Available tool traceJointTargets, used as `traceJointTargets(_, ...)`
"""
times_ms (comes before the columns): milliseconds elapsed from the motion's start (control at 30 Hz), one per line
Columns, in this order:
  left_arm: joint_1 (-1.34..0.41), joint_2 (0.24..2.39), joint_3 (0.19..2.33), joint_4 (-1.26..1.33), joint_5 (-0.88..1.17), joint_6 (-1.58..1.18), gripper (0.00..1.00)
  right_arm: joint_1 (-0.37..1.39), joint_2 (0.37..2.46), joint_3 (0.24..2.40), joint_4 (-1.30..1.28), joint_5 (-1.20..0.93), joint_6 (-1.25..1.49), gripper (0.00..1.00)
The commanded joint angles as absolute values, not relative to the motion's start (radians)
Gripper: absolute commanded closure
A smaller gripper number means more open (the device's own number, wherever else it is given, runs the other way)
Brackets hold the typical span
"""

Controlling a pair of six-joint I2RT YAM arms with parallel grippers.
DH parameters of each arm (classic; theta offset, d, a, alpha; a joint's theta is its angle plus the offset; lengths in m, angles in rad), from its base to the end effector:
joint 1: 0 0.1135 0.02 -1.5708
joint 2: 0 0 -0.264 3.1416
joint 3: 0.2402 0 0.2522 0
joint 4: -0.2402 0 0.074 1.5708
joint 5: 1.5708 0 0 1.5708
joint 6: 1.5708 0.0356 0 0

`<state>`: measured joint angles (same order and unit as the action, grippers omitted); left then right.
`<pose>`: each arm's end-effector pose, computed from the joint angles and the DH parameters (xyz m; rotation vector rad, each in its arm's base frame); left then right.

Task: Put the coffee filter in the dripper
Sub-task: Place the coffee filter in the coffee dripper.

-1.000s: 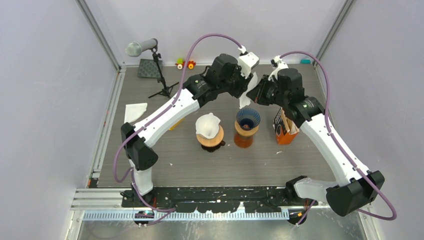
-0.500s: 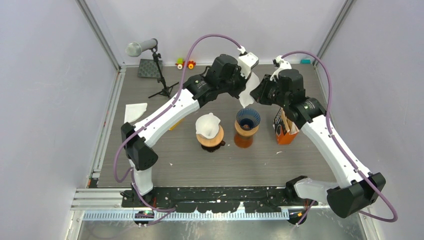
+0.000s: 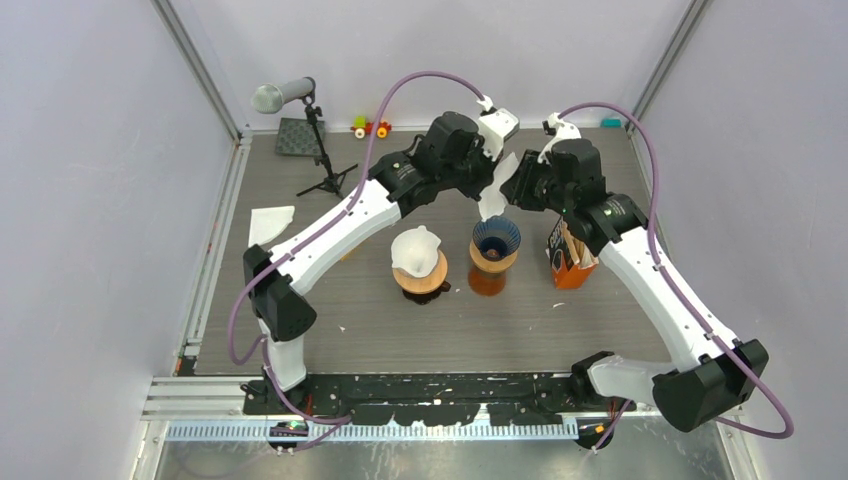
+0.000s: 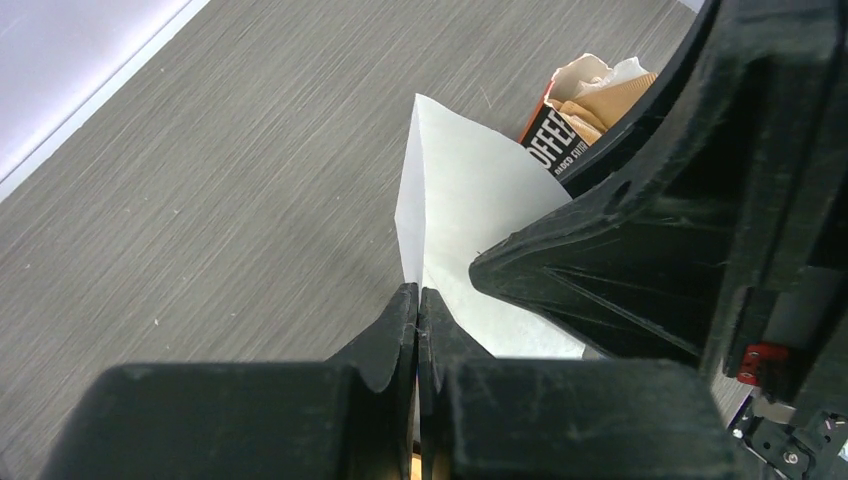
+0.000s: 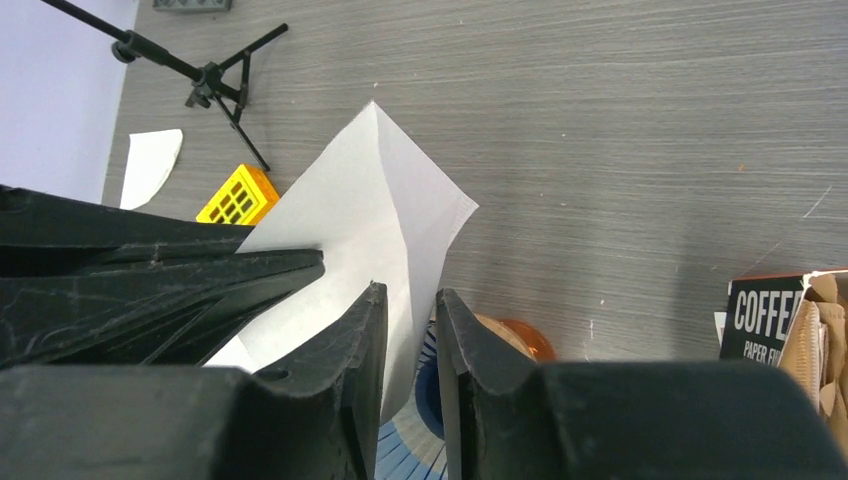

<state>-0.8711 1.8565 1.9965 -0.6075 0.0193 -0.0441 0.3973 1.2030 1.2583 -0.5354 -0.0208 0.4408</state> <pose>0.2741 -0.3267 0.4110 0.8512 1.9090 -0.5864 0.2427 0.1027 0.3827 0.0324 2.0946 0.5370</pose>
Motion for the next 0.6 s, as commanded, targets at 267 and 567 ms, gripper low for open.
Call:
traceJointTargets(267, -0.884, 1.809, 1.998, -0.59, -0.063, -0.018, 1.0, 0.422, 1.203, 1.288, -0.533, 0.067, 0.394, 0.72)
traceJointTargets(567, -0.882, 1.786, 1.991, -0.586, -0.108, -0.006, 1.0, 0.422, 1.184, 1.278, -0.523, 0.087, 0.381, 0.78)
